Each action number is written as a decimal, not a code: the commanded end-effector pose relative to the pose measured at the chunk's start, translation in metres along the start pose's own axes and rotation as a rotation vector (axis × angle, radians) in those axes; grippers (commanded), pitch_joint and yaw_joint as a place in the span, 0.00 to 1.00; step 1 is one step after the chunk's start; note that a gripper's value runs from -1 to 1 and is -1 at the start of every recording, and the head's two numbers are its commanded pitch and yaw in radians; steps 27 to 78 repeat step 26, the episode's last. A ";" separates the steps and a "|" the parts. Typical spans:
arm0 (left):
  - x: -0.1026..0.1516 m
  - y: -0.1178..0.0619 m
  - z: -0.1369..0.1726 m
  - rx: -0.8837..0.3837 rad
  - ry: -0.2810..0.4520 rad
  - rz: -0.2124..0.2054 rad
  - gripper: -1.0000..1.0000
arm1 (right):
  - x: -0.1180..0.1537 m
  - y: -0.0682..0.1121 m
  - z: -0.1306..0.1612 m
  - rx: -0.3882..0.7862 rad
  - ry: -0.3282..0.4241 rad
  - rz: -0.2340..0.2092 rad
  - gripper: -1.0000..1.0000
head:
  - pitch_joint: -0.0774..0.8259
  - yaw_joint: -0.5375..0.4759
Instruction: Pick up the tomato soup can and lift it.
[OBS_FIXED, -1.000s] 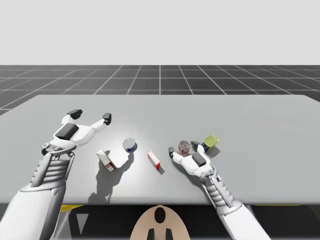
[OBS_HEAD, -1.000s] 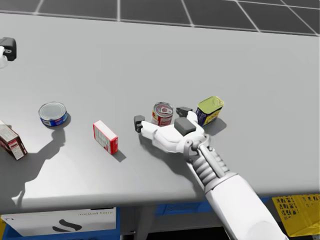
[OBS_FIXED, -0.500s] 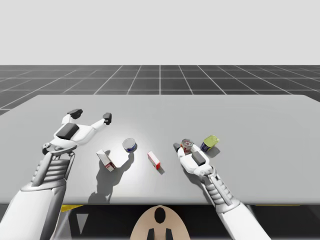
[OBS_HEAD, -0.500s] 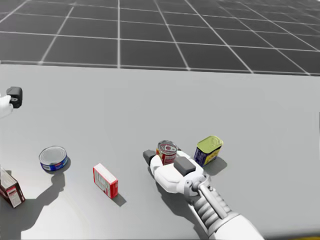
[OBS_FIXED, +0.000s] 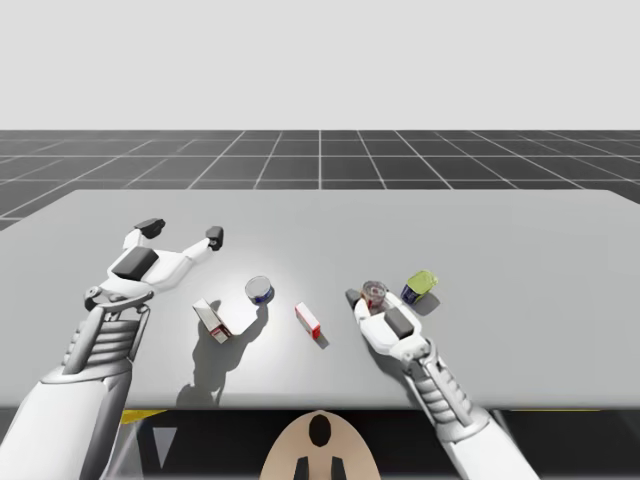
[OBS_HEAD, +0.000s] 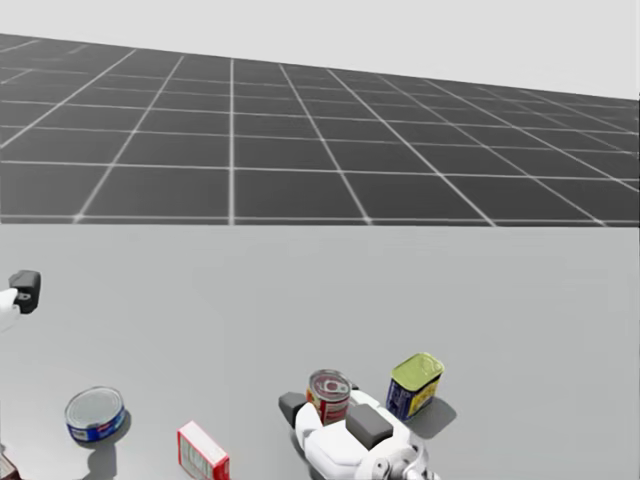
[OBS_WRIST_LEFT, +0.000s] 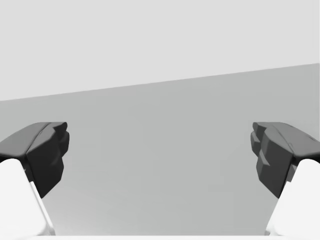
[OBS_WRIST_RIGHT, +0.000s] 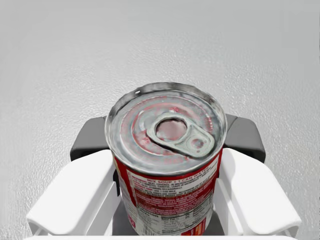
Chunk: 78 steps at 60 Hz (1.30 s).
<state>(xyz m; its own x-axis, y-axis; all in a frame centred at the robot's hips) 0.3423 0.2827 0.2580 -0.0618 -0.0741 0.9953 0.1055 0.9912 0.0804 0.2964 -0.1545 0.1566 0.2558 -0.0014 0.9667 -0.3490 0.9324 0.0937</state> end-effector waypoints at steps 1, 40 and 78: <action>0.000 -0.001 0.000 0.000 0.003 -0.003 0.00 | 0.046 0.017 0.005 0.035 -0.131 0.007 1.00 | 0.45 0.34; 0.000 -0.002 -0.001 0.000 0.003 -0.002 0.00 | 0.172 0.024 0.047 -0.047 -0.511 0.112 1.00 | 0.44 0.34; 0.000 -0.002 -0.001 0.000 0.003 -0.002 0.00 | 0.172 0.024 0.047 -0.047 -0.511 0.112 1.00 | 0.44 0.34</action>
